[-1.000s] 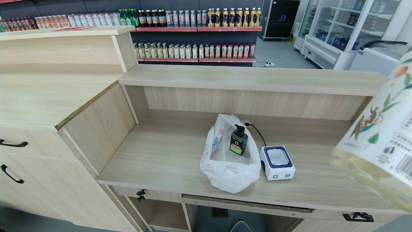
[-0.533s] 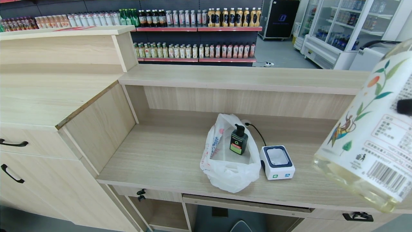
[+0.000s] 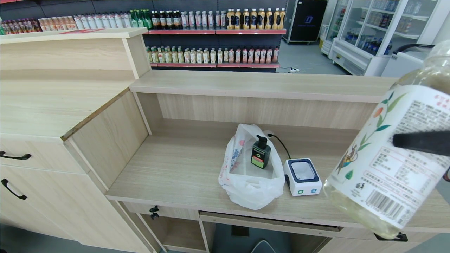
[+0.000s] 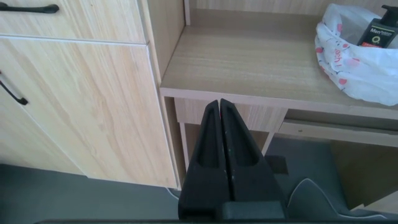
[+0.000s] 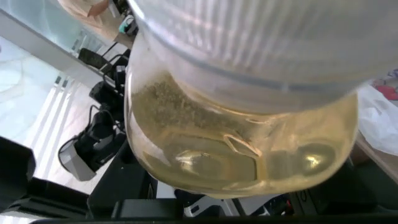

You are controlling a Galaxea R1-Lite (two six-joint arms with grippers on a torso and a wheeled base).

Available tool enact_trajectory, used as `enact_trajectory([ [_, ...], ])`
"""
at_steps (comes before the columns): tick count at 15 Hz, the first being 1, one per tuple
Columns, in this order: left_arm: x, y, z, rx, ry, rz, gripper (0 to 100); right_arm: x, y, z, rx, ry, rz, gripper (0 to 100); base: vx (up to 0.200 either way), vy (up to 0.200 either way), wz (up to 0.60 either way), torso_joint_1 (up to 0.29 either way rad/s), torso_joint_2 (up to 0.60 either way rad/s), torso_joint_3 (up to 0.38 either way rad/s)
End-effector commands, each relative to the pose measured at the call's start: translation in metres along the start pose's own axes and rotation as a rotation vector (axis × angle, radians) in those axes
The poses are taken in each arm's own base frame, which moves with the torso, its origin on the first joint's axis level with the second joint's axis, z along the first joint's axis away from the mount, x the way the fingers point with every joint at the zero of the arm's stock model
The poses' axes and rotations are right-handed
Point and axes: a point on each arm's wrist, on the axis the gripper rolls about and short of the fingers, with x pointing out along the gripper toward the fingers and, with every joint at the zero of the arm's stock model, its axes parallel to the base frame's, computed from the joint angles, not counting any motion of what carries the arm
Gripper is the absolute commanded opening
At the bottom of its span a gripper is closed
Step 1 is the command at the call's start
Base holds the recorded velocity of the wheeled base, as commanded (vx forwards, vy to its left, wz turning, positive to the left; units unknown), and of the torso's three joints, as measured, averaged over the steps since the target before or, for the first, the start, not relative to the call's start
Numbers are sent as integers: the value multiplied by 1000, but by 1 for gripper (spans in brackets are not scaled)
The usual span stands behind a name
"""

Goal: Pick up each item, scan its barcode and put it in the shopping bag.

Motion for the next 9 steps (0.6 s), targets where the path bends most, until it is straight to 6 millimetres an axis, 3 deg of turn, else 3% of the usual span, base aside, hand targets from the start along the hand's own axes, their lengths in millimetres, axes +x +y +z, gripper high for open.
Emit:
enact_trajectory([
  [1,0,0,0,0,0,1,0,6,0,-7,-2,14,-25,0,0,0,0,0,0,0],
  [9,0,0,0,0,0,1,0,14,5,-11,-8,19,-52,0,0,0,0,0,0,0],
])
